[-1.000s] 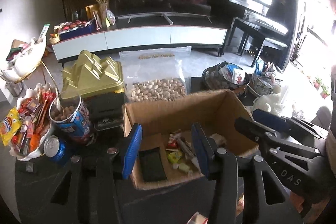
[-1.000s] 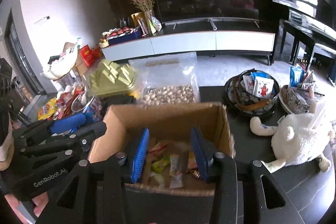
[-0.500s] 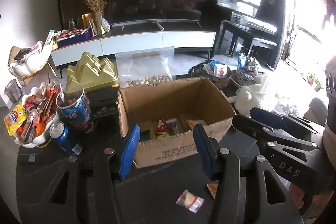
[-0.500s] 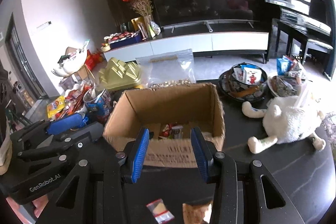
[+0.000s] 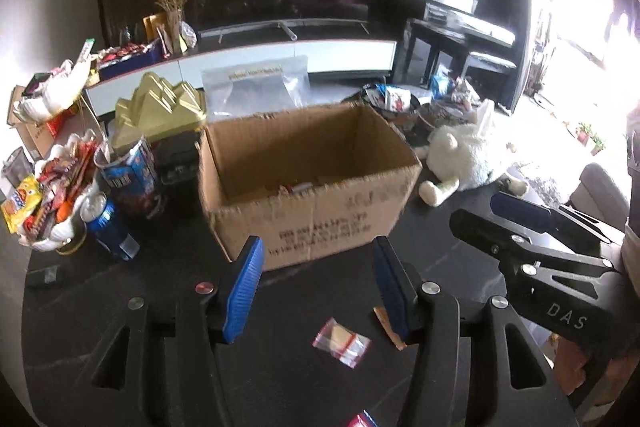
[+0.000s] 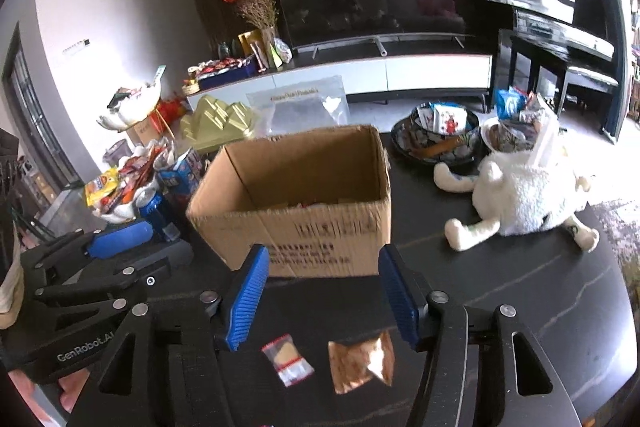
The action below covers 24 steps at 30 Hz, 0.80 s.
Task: Organize snacks
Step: 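Move both open tools back from the box to the snack pile, then grasp the gold biscuit packet with the right tool while the left tool grasps the clear red-striped packet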
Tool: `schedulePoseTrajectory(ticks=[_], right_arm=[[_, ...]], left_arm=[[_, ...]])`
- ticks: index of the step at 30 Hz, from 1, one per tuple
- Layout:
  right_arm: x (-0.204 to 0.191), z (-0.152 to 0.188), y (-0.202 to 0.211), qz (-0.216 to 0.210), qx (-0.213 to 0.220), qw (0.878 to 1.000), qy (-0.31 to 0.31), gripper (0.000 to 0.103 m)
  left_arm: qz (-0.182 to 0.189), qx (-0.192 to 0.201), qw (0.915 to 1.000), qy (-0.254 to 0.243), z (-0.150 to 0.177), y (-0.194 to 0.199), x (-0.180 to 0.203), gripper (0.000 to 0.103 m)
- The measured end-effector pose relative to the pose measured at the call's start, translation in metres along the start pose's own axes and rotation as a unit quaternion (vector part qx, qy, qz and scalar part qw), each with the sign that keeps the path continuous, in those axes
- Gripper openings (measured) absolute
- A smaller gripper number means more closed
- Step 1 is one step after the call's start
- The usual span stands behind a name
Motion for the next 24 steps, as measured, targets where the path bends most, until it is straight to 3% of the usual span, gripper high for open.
schedulePoseTrajectory(ticks=[10,24], right_arm=[[0.023,0.04,-0.014,0.007,-0.039,0.999,-0.024,0.058],[0.037,0.086,-0.052,0.022,-0.107,0.994,-0.026,0.058]], left_arm=[[0.003,-0.043,0.999,-0.01,0.034,-0.021,0.013,0.059],[0.022,-0.138,0.9899,0.024,0.087,-0.075,0.007,0.062]])
Point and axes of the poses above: each gripper's, at about its wrist camera, not at the fingertips, and y roughly against the way its jaws point, x to its right, z to its underside, the point moved 8 cm from there along -y, roughly the way its jaws point, and after that the axes turned 6 degrees about z, right-handed, at the moved point
